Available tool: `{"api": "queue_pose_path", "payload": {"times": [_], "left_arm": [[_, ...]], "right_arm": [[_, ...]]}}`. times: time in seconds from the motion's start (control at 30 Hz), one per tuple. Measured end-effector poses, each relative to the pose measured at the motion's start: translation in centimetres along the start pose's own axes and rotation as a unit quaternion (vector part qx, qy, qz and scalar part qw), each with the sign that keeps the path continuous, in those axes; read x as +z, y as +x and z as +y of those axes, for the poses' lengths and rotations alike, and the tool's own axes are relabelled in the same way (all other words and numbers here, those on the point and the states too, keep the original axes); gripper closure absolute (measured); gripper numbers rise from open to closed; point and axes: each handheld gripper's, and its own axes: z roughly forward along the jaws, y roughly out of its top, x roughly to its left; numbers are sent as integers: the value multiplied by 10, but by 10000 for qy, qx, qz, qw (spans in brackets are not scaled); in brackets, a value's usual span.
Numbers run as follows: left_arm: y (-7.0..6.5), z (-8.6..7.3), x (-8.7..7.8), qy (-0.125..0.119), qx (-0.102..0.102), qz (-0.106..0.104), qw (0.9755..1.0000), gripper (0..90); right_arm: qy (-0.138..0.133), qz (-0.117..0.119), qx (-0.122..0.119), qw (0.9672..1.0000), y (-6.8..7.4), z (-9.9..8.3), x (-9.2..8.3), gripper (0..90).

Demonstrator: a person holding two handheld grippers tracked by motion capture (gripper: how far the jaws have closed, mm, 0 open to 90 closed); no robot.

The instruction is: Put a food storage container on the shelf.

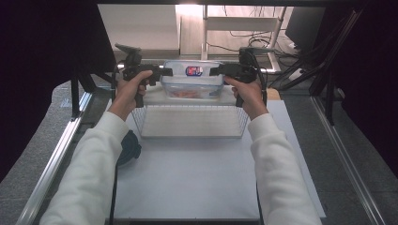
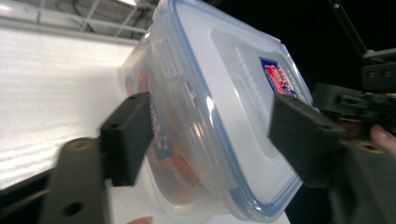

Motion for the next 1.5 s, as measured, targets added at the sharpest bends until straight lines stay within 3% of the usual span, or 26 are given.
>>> {"api": "queue_pose_path", "payload": {"times": [0.03, 0.17, 0.2, 0.23, 0.27, 0.3, 0.33, 0.4, 0.43, 0.5, 0.6, 0.63, 0.67, 0.7, 0.73, 0.83, 0.9, 0.97, 1.03, 1.07, 1.1, 1.13, 1.17, 1.27, 1.43, 1.5], "left_arm": [[-3, -1, -3, -153, 147, 88, 9997, 234], [-9, -3, -12, -346, 390, 212, 9984, 175], [-15, -6, -18, -441, 571, 272, 9970, 165], [-15, -6, -18, -441, 571, 272, 9970, 164], [-21, -11, -25, -505, 797, 282, 9951, 162], [-21, -11, -25, -505, 797, 282, 9951, 162], [-24, -14, -27, -501, 980, 388, 9932, 164], [-31, -22, -33, -494, 1225, 460, 9902, 164], [-38, -32, -38, -471, 1410, 488, 9877, 168], [-43, -44, -44, -366, 1680, 502, 9838, 177], [-48, -63, -55, -312, 1887, 525, 9801, 187], [-48, -63, -55, -312, 1887, 525, 9801, 189], [-50, -77, -62, -311, 2008, 630, 9771, 190], [-52, -85, -65, -288, 2090, 619, 9755, 190], [-52, -85, -65, -288, 2090, 619, 9755, 194], [-52, -119, -75, -179, 2351, 648, 9696, 215], [-49, -138, -79, -78, 2418, 663, 9680, 238], [-45, -158, -81, -22, 2423, 692, 9677, 253], [-42, -168, -81, 31, 2408, 694, 9681, 258], [-37, -186, -80, 155, 2453, 734, 9665, 258], [-37, -186, -80, 155, 2453, 734, 9665, 258], [-36, -195, -78, 203, 2525, 804, 9640, 259], [-34, -210, -75, 296, 2670, 983, 9582, 260], [-31, -227, -70, 486, 2778, 1037, 9538, 262], [-27, -250, -66, 596, 2785, 1019, 9532, 264], [-25, -258, -64, 634, 2785, 1025, 9528, 264]], "right_arm": [[-120, -4, -42, 9999, 2, 0, -3, 168], [-423, 34, -179, 9989, 5, -2, -14, 122], [-545, 72, -345, 9979, 6, -4, -23, 117], [-545, 72, -345, 9979, 6, -4, -23, 117], [-574, 119, -554, 9967, 8, -8, -32, 117], [-574, 119, -554, 9967, 8, -8, -32, 117], [-574, 101, -852, 9947, 9, -13, -42, 126], [-557, 68, -994, 9935, 10, -16, -46, 130], [-596, 22, -1292, 9898, 11, -26, -54, 137], [-561, 58, -1587, 9857, 10, -36, -63, 140], [-556, 150, -1779, 9824, 6, -53, -75, 149], [-556, 150, -1779, 9824, 6, -53, -75, 149], [-553, 213, -1892, 9802, 4, -66, -82, 164], [-561, 250, -1974, 9784, 2, -73, -86, 179], [-517, 271, -2080, 9764, 2, -81, -89, 188], [-492, 247, -2299, 9717, -1, -105, -98, 211], [-504, 263, -2401, 9691, -4, -123, -103, 230], [-474, 234, -2516, 9664, -9, -142, -106, 246], [-374, 215, -2618, 9642, -13, -161, -106, 253], [-308, 216, -2623, 9642, -15, -170, -105, 258], [-308, 216, -2623, 9642, -15, -170, -105, 258], [-217, 209, -2625, 9645, -19, -187, -103, 262], [-173, 195, -2646, 9640, -20, -194, -102, 266], [-28, 214, -2640, 9643, -24, -217, -98, 275], [98, 155, -2626, 9647, -29, -241, -92, 285], [300, 138, -2624, 9644, -33, -256, -88, 296]]}}
